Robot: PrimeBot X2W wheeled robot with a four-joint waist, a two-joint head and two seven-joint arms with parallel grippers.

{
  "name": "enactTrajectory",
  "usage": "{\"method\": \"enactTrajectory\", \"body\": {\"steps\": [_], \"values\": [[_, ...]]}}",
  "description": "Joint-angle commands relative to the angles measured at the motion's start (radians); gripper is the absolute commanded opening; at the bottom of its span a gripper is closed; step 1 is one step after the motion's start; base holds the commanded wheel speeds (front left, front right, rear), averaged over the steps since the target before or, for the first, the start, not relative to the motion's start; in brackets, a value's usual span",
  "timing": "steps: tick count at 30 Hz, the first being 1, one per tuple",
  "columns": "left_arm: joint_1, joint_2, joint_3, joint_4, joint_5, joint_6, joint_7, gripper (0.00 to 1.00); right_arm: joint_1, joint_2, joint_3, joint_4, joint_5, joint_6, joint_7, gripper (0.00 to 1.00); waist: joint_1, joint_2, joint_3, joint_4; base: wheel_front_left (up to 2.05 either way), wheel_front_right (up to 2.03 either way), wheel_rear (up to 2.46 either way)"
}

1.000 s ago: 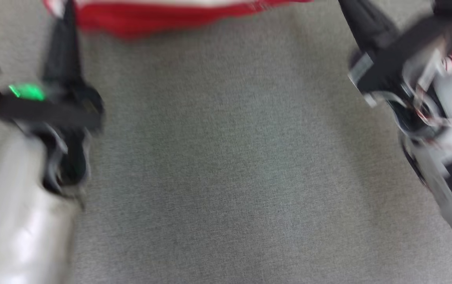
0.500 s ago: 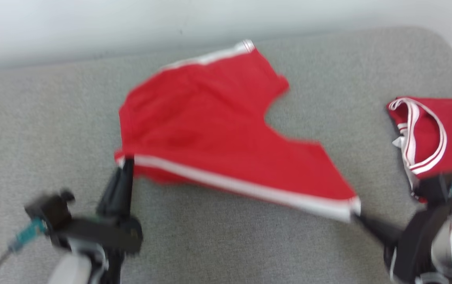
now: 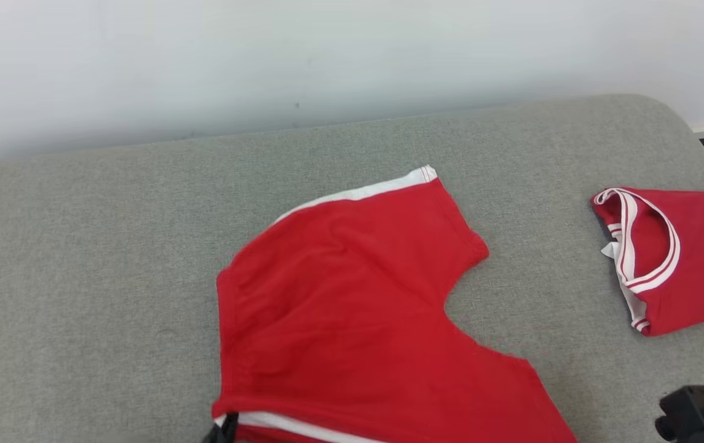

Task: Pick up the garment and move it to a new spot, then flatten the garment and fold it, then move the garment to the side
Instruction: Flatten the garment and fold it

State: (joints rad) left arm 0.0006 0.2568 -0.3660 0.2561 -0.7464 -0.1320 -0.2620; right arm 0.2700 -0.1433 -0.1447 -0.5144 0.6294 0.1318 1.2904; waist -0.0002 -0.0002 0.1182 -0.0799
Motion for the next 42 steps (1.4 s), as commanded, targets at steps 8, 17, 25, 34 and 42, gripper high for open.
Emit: {"method": "enactTrajectory", "body": {"steps": [8, 17, 25, 34, 42], "values": [[0.039, -0.010, -0.004, -0.066, 0.014, 0.016, 0.002, 0.00, -0.076, -0.027, -0.018, -0.006, -0.060, -0.002, -0.077, 0.00, 0.0002, 0.0002, 0.001, 0.044, 0.00, 0.00, 0.00], [-0.097, -0.046, -0.022, -0.044, 0.015, 0.012, 0.026, 0.00, -0.343, -0.164, 0.100, 0.203, -0.140, -0.002, -0.296, 0.00, 0.0002, 0.0002, 0.031, 0.096, 0.00, 0.00, 0.00], [-0.293, -0.067, -0.043, 0.029, 0.064, 0.021, 0.043, 0.00, -0.685, -0.235, 0.243, 0.548, -0.182, -0.002, -0.488, 0.00, 0.0002, 0.0002, 0.092, 0.153, 0.00, 0.00, 0.00], [-0.454, -0.103, -0.053, 0.116, 0.080, 0.026, 0.062, 0.00, -0.959, -0.243, 0.333, 0.819, -0.222, -0.002, -0.612, 0.00, 0.0002, 0.0002, 0.165, 0.198, 0.00, 0.00, 0.00], [-0.542, -0.129, -0.050, 0.173, 0.074, 0.041, 0.068, 0.00, -1.113, -0.213, 0.357, 1.003, -0.282, -0.002, -0.707, 0.00, 0.0002, 0.0002, 0.214, 0.209, 0.00, 0.00, 0.00]]}}
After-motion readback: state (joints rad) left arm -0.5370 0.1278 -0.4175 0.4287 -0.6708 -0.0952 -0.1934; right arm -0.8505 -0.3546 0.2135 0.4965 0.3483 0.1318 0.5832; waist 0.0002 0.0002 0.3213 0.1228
